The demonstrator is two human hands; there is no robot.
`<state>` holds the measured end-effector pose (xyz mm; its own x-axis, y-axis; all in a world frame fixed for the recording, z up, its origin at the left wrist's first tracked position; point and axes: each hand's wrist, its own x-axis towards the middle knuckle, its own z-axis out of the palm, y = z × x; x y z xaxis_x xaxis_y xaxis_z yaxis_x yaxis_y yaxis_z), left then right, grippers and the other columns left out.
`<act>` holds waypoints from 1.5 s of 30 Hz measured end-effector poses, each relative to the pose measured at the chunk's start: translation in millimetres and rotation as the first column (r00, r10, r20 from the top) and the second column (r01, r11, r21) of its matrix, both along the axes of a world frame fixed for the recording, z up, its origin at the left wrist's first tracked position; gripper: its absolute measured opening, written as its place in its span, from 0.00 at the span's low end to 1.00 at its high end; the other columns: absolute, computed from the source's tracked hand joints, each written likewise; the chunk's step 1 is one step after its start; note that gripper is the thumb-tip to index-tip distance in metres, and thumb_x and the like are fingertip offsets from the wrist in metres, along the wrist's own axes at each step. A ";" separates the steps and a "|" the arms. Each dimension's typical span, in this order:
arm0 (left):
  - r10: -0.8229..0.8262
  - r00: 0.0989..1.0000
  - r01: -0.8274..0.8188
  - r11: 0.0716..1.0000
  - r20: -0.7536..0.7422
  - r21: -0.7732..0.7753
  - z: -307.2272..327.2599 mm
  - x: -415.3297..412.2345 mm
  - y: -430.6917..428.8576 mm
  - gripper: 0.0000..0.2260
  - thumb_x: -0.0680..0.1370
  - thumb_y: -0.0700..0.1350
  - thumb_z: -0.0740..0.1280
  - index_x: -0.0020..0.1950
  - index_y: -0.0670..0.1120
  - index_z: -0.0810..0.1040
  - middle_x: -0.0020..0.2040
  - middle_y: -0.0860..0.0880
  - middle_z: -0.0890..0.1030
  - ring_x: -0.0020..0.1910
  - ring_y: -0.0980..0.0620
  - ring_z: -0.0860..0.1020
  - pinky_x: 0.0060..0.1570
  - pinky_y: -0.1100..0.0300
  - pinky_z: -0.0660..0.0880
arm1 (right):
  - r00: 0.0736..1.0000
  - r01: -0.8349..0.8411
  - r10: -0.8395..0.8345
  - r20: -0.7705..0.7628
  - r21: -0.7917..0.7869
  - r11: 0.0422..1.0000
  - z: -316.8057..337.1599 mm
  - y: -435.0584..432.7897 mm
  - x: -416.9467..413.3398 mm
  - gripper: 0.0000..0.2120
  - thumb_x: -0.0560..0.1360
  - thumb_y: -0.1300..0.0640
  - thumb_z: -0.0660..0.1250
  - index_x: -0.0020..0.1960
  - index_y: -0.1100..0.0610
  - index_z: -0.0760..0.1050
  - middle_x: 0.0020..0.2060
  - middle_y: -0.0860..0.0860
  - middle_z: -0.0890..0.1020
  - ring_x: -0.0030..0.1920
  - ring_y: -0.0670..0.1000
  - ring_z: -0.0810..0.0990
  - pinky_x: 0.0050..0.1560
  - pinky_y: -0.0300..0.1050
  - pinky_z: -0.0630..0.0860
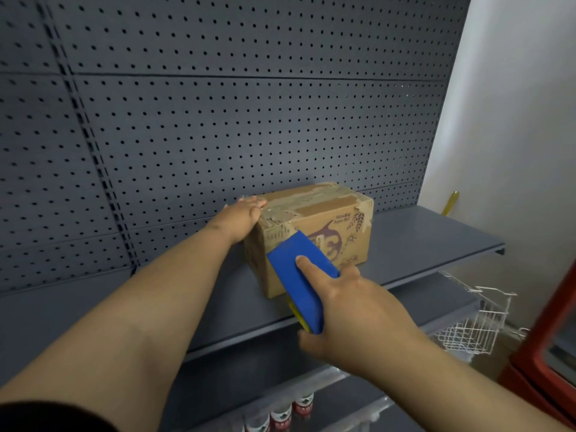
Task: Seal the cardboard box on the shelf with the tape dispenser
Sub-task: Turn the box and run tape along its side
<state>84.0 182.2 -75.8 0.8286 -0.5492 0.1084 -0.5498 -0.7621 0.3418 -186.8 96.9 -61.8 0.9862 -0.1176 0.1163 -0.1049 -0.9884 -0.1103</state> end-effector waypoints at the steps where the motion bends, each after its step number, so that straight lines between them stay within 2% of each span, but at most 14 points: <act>1: -0.001 1.000 0.001 1.000 0.002 0.013 1.5 -1.0 -0.5 0.22 0.81 0.46 0.43 0.76 0.51 0.57 0.78 0.50 0.53 0.77 0.50 0.48 0.75 0.47 0.43 | 1.000 0.007 -0.007 -0.009 0.017 1.000 0.2 0.5 2.0 0.42 0.69 0.39 0.64 0.73 0.41 0.42 0.55 0.57 0.66 0.46 0.58 0.73 0.42 0.47 0.71; 4: -0.001 1.000 0.001 1.000 -0.021 0.012 7.4 -6.3 -3.9 0.22 0.81 0.43 0.44 0.76 0.48 0.55 0.79 0.48 0.51 0.77 0.50 0.47 0.74 0.52 0.43 | 1.000 0.025 -0.025 -0.014 0.051 0.998 2.6 0.3 10.8 0.37 0.68 0.42 0.66 0.71 0.43 0.51 0.47 0.54 0.64 0.40 0.56 0.70 0.40 0.46 0.72; 7: 0.033 0.991 -0.045 0.995 -0.129 -0.094 12.8 -10.1 -9.0 0.21 0.82 0.41 0.45 0.76 0.41 0.55 0.78 0.45 0.52 0.77 0.50 0.50 0.73 0.60 0.45 | 0.999 0.051 -0.050 -0.019 0.047 0.998 6.0 1.2 20.0 0.32 0.67 0.44 0.66 0.67 0.45 0.57 0.47 0.54 0.62 0.39 0.56 0.70 0.39 0.46 0.71; 9: 0.038 0.983 -0.062 0.990 -0.180 -0.128 16.8 -10.1 -12.6 0.20 0.82 0.41 0.46 0.73 0.37 0.61 0.76 0.44 0.60 0.75 0.50 0.57 0.70 0.63 0.51 | 0.996 0.079 -0.077 -0.037 0.058 0.995 9.0 1.0 25.4 0.30 0.67 0.45 0.66 0.65 0.46 0.59 0.49 0.55 0.64 0.39 0.56 0.70 0.38 0.45 0.70; 11: -0.009 0.973 -0.028 0.987 -0.232 -0.156 19.2 -7.8 -13.8 0.18 0.82 0.44 0.47 0.65 0.42 0.70 0.68 0.49 0.69 0.69 0.54 0.65 0.68 0.60 0.55 | 0.995 0.097 -0.094 -0.043 0.078 0.992 12.1 1.1 30.6 0.28 0.67 0.45 0.66 0.64 0.46 0.61 0.51 0.56 0.66 0.40 0.56 0.70 0.38 0.46 0.69; 12: -0.026 0.970 -0.017 0.984 -0.242 -0.175 19.3 -9.1 -12.5 0.17 0.82 0.48 0.49 0.65 0.47 0.71 0.67 0.54 0.69 0.68 0.57 0.65 0.69 0.57 0.55 | 0.995 0.097 -0.095 -0.032 0.079 0.992 12.8 3.0 32.5 0.26 0.67 0.44 0.65 0.62 0.47 0.62 0.50 0.55 0.66 0.41 0.56 0.69 0.39 0.46 0.69; 14: -0.039 0.971 -0.001 0.986 -0.236 -0.167 18.7 -11.1 -13.5 0.21 0.80 0.56 0.50 0.73 0.56 0.62 0.75 0.54 0.59 0.76 0.52 0.52 0.73 0.53 0.47 | 0.997 0.082 -0.082 -0.004 0.068 0.994 12.3 9.8 35.3 0.23 0.67 0.44 0.65 0.58 0.49 0.63 0.47 0.55 0.66 0.40 0.57 0.69 0.38 0.46 0.68; 15: -0.045 0.978 0.021 0.993 -0.202 -0.119 15.4 -10.2 -15.4 0.22 0.79 0.58 0.49 0.74 0.58 0.58 0.77 0.53 0.54 0.77 0.50 0.46 0.73 0.52 0.42 | 0.998 0.069 -0.070 0.004 0.058 0.996 11.1 13.3 36.1 0.21 0.68 0.45 0.65 0.56 0.51 0.63 0.46 0.56 0.66 0.39 0.57 0.68 0.38 0.46 0.67; 17: -0.082 0.990 0.079 0.996 -0.114 -0.029 9.0 -8.6 -19.4 0.22 0.80 0.57 0.47 0.74 0.58 0.58 0.78 0.51 0.54 0.77 0.49 0.44 0.73 0.52 0.37 | 0.999 0.048 -0.049 0.011 0.029 0.998 10.5 15.4 36.7 0.19 0.68 0.46 0.65 0.54 0.52 0.64 0.45 0.56 0.66 0.38 0.58 0.67 0.38 0.46 0.66; 22: -0.087 0.994 0.089 0.996 -0.063 0.020 -1.8 5.5 -19.2 0.23 0.78 0.59 0.46 0.74 0.59 0.58 0.78 0.50 0.55 0.77 0.50 0.45 0.74 0.53 0.37 | 0.997 0.015 -0.014 0.072 -0.014 1.000 13.1 10.6 36.3 0.23 0.68 0.45 0.65 0.59 0.53 0.67 0.47 0.58 0.70 0.39 0.57 0.66 0.39 0.44 0.65; 27: -0.047 0.997 0.049 0.998 -0.056 0.031 -6.3 12.6 -20.9 0.36 0.64 0.68 0.41 0.72 0.65 0.57 0.78 0.51 0.55 0.77 0.47 0.45 0.75 0.44 0.42 | 0.996 -0.028 0.029 0.081 -0.011 1.000 15.3 10.4 31.9 0.28 0.68 0.44 0.64 0.66 0.50 0.64 0.44 0.55 0.66 0.40 0.57 0.67 0.39 0.44 0.66; 30: -0.052 0.996 0.055 0.998 -0.066 0.038 -5.5 11.2 -22.0 0.37 0.63 0.69 0.40 0.72 0.65 0.57 0.78 0.50 0.54 0.77 0.46 0.45 0.75 0.43 0.43 | 0.995 0.015 -0.016 0.101 0.010 1.000 17.9 1.8 31.0 0.29 0.68 0.43 0.63 0.68 0.47 0.63 0.47 0.56 0.71 0.46 0.58 0.72 0.41 0.45 0.66; 36: -0.023 0.998 0.024 0.999 -0.054 0.027 -8.0 10.7 -23.5 0.36 0.63 0.69 0.41 0.71 0.66 0.57 0.78 0.51 0.55 0.77 0.46 0.45 0.75 0.43 0.43 | 0.992 -0.031 0.025 0.120 0.047 0.998 15.6 -3.1 28.4 0.31 0.68 0.43 0.64 0.69 0.46 0.62 0.52 0.55 0.73 0.52 0.58 0.74 0.44 0.45 0.69; 45: -0.022 0.999 0.024 0.999 -0.046 0.031 -2.8 4.6 -21.8 0.23 0.76 0.61 0.48 0.72 0.63 0.58 0.78 0.48 0.53 0.77 0.47 0.46 0.75 0.43 0.45 | 0.983 -0.105 0.096 0.154 0.047 0.993 15.7 -11.8 25.6 0.30 0.68 0.43 0.64 0.69 0.46 0.63 0.43 0.52 0.68 0.44 0.56 0.71 0.42 0.45 0.69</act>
